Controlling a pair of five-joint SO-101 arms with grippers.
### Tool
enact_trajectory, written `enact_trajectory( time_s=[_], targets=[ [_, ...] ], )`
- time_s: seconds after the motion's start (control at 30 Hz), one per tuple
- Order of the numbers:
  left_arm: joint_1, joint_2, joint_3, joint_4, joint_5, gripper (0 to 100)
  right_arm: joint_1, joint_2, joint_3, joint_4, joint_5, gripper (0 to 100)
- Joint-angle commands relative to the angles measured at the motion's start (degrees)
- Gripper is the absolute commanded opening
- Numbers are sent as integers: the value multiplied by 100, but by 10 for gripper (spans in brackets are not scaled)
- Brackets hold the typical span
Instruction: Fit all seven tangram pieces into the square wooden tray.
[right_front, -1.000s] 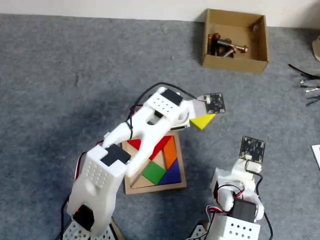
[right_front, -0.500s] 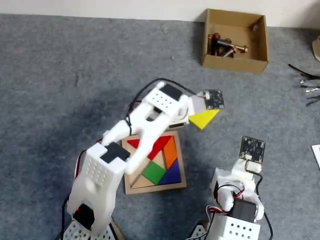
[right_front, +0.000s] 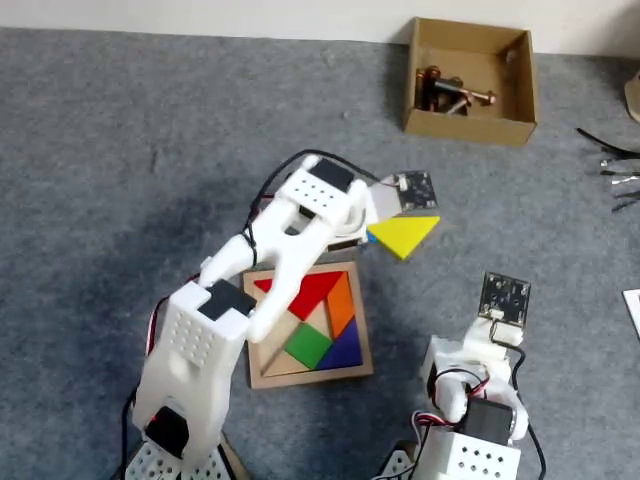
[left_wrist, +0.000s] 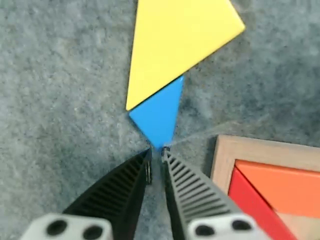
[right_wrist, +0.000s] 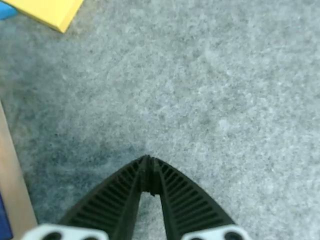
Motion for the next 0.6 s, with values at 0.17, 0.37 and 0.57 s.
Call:
enact_trajectory(
  time_s=[0.17, 0.37, 0.57],
  targets=[
    [-22, -277, -356, -141, -53, 231, 48, -66, 629, -154, -53, 5],
    [-4, -268, -312, -668, -26, 232, 48, -66, 629, -154, -53, 5],
    [40, -251, -286, -923, 484, 228, 48, -66, 629, -154, -53, 5]
  ],
)
